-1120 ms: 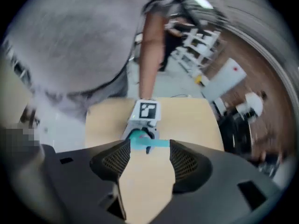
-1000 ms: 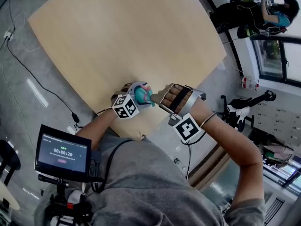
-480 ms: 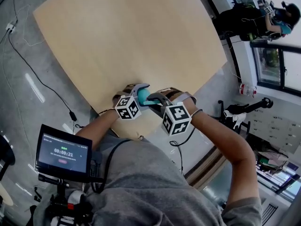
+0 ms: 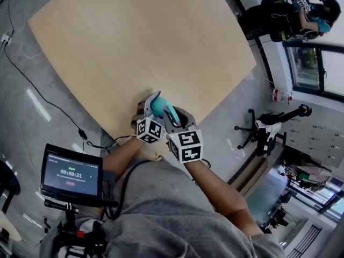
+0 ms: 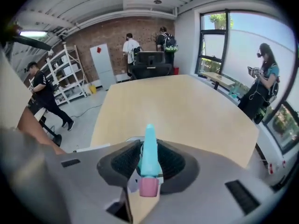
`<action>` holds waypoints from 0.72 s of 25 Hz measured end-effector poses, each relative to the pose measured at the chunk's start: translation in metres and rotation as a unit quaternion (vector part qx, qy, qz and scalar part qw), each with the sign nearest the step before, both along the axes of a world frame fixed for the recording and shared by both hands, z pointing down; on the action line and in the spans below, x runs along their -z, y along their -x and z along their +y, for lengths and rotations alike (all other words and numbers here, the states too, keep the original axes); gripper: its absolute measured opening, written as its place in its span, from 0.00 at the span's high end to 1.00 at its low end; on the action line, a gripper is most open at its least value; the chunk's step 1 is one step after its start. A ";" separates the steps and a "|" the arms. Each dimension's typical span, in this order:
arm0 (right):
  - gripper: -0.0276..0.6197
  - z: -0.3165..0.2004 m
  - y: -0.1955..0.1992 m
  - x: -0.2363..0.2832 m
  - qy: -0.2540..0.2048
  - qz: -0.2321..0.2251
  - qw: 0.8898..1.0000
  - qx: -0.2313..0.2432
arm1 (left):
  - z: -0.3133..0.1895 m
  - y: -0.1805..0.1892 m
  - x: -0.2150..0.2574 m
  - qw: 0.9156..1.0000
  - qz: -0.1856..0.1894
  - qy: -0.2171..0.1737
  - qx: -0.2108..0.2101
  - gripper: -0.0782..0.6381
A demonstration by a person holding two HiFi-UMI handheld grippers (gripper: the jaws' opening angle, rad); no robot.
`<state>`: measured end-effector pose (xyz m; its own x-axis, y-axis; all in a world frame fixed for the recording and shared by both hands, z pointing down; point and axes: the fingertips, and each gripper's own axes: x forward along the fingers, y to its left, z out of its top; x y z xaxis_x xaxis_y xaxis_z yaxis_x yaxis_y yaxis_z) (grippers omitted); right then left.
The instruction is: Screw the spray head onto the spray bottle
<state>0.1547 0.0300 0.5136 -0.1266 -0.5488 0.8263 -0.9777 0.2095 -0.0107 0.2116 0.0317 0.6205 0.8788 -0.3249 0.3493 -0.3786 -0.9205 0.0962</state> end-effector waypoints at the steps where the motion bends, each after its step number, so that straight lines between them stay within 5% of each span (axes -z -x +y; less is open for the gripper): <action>1: 0.79 0.000 0.003 0.000 0.003 0.003 1.000 0.018 | 0.001 0.001 0.000 1.000 0.004 0.001 -0.002 0.31; 5: 0.75 -0.001 0.015 0.006 0.013 0.002 0.995 0.098 | 0.002 0.003 -0.001 1.000 0.004 0.002 -0.008 0.31; 8: 0.59 0.000 0.027 0.030 -0.004 -0.002 0.986 0.168 | 0.003 0.001 -0.002 1.000 0.003 0.003 -0.015 0.31; 10: 0.59 0.002 0.033 0.051 -0.020 -0.005 0.973 0.231 | 0.008 -0.001 -0.003 0.999 0.003 0.003 -0.038 0.31; 12: 0.59 0.007 0.037 0.072 -0.030 -0.006 0.948 0.316 | 0.015 -0.002 -0.001 0.997 0.006 0.002 -0.071 0.31; 14: 0.59 0.017 0.040 0.085 -0.035 0.022 0.897 0.439 | 0.023 -0.002 -0.001 0.994 0.005 0.002 -0.106 0.31; 15: 0.59 0.024 0.039 0.086 -0.034 0.058 0.856 0.513 | 0.027 -0.002 -0.002 0.992 0.005 0.002 -0.122 0.31; 16: 0.59 0.031 0.034 0.083 -0.032 0.108 0.799 0.591 | 0.031 -0.002 -0.002 0.991 0.003 0.002 -0.137 0.31; 18: 0.59 0.040 0.020 0.069 -0.026 0.215 0.657 0.722 | 0.036 -0.001 -0.003 0.986 0.001 0.002 -0.165 0.31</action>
